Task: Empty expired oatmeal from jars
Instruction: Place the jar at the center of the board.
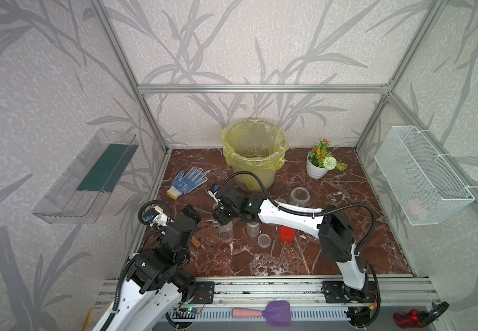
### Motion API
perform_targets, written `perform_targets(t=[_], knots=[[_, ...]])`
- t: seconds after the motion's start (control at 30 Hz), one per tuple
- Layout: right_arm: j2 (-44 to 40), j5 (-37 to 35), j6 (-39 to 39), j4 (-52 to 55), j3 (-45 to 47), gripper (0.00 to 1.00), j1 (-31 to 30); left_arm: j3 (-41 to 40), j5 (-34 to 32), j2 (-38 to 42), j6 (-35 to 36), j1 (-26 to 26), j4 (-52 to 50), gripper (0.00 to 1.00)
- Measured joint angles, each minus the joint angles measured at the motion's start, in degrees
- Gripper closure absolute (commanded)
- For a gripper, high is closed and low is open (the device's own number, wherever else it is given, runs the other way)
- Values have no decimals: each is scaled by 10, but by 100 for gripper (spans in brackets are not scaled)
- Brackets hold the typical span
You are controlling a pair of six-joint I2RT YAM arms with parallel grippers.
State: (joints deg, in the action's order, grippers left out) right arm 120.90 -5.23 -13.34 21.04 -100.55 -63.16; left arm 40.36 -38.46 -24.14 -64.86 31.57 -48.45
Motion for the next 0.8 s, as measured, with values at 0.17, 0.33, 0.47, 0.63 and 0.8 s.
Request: perform_targets(t=[0.17,0.33,0.47,0.63,0.8], knots=[[17,-29,41,-27,0,56,-3,-16,-11,49,-5,0,-9,1],[35,-53,64,-81,0,56,-4,-20,-11,55,-8,0,-14,1],[48,-67,74,-124,2,54,-4,-22,-7,55,-11,0,-14,1],[79,-78,75,-166,-3,50,-4,-28,-1,54,-12,0,-14,1],[100,-82,74,-188,-9,46,-4,-28,6,54,-11,0,-14,1]])
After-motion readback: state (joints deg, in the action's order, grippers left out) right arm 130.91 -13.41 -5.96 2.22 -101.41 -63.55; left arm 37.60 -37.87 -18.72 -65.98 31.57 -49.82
